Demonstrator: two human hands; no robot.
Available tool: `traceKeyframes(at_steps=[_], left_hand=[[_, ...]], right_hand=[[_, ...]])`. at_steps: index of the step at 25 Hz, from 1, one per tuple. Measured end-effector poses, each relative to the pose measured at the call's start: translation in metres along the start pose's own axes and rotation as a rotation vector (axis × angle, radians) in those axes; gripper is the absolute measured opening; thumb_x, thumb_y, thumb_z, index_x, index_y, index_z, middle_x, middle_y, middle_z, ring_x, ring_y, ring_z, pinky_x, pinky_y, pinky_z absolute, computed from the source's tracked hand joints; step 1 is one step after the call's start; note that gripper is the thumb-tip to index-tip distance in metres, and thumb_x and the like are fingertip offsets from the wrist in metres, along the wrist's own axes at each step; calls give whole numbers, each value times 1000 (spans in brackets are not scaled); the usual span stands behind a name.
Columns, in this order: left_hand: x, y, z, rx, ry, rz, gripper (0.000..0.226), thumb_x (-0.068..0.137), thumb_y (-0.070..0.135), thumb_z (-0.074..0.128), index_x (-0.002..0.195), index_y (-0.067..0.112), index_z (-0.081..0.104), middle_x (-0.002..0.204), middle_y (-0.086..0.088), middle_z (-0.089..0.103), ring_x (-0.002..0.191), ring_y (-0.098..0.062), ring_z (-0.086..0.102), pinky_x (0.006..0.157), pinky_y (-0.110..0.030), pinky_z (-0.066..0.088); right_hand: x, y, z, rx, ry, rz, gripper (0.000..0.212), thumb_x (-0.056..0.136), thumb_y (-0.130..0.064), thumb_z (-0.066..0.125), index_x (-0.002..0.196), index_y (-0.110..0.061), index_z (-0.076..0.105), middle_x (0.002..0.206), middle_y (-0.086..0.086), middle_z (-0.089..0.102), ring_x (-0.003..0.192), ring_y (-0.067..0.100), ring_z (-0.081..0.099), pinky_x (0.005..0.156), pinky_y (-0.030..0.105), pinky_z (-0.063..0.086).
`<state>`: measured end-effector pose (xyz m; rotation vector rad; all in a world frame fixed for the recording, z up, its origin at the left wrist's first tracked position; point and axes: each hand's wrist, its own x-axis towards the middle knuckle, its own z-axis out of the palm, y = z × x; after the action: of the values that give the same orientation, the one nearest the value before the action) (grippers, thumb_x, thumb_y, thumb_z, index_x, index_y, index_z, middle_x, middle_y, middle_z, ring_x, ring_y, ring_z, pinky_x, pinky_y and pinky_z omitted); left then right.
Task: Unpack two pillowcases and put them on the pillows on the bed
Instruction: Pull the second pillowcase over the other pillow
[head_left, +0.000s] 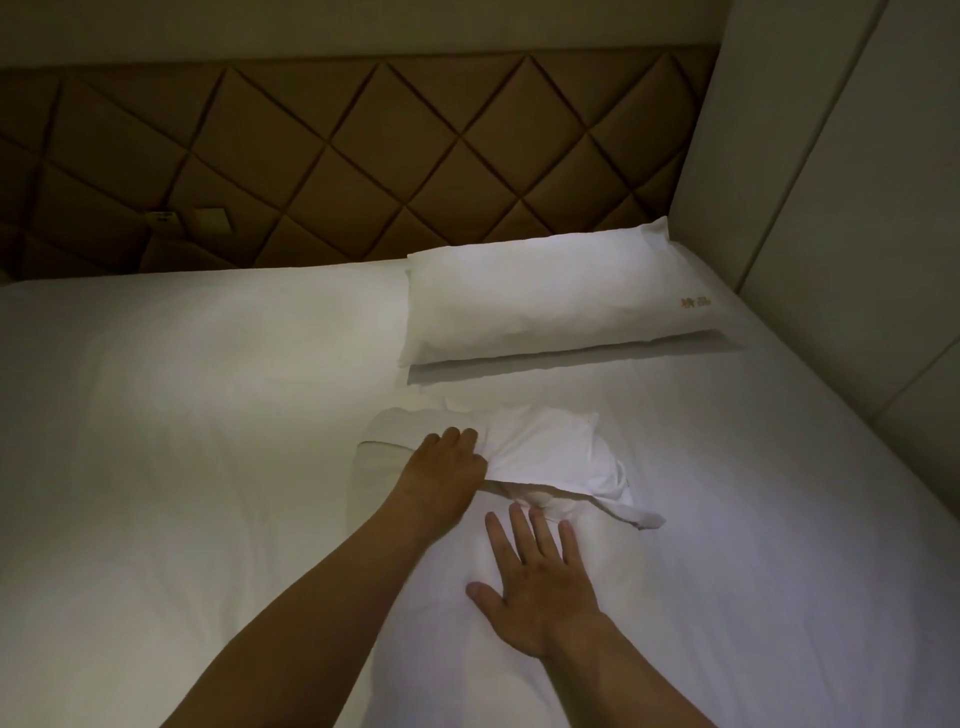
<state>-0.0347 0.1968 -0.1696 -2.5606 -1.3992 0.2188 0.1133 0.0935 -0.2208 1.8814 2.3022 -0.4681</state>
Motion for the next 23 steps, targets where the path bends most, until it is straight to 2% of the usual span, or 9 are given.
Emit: traceKeyframes(at_steps=[1,3,5,9,12,14,16,20,23], left_hand=[[3,4,7,-19,-17,11,23,69,0,71,91,6,68,100,-14,62,87,-30,60,74,-37,48],[10,14,31,-13,-70,9,29,88,2,53,115,3,60,118,-16,57,107,-33,55,95,-42,41],[14,21,43,8,-119,1,33,92,2,44,122,2,55,122,-16,56,113,-35,52,101,-44,36],[16,24,46,-13,-115,14,27,91,3,45,115,3,58,116,-13,55,106,-32,52,92,-41,38],[18,14,39,-69,-4,21,24,89,15,52,110,8,61,112,-11,57,101,-30,53,81,-36,37],[24,-4,39,-100,63,-54,30,87,31,51,110,13,60,110,-10,57,100,-29,53,82,-38,37],[28,-30,41,-93,79,-178,33,86,37,47,109,15,57,107,-8,56,98,-29,53,83,-39,38],[24,-80,55,-193,40,-335,24,79,23,51,96,8,59,91,-13,57,83,-34,58,70,-42,49],[19,-111,70,-336,-87,-408,21,89,16,49,109,9,51,105,-10,55,101,-31,55,81,-41,49]], right_hand=[[6,1,2,2,-22,6,87,68,-80,-15,141,-35,-33,158,-1,-30,142,18,-33,115,52,-19],[17,2,5,5,-60,9,89,69,-79,-16,144,-35,-32,159,-1,-29,145,20,-29,116,52,-18],[25,5,8,-2,-79,6,93,68,-79,-16,148,-33,-29,159,-1,-29,146,21,-27,116,52,-17],[32,8,17,0,-84,2,93,69,-79,-16,149,-32,-26,158,-1,-31,146,22,-28,116,52,-18],[30,8,18,8,-76,4,90,71,-78,-17,148,-33,-29,158,0,-31,146,21,-29,116,52,-18],[28,9,18,13,-66,-3,88,73,-78,-16,147,-34,-30,157,0,-33,145,21,-30,116,51,-18],[27,9,19,17,-52,-11,87,73,-77,-16,147,-34,-31,156,0,-35,144,20,-31,116,51,-18],[28,8,22,31,-32,-14,88,71,-77,-18,147,-34,-31,156,0,-34,144,19,-31,116,50,-18],[31,8,27,35,-28,-4,87,71,-78,-19,145,-34,-33,157,-1,-34,145,20,-31,116,50,-18]])
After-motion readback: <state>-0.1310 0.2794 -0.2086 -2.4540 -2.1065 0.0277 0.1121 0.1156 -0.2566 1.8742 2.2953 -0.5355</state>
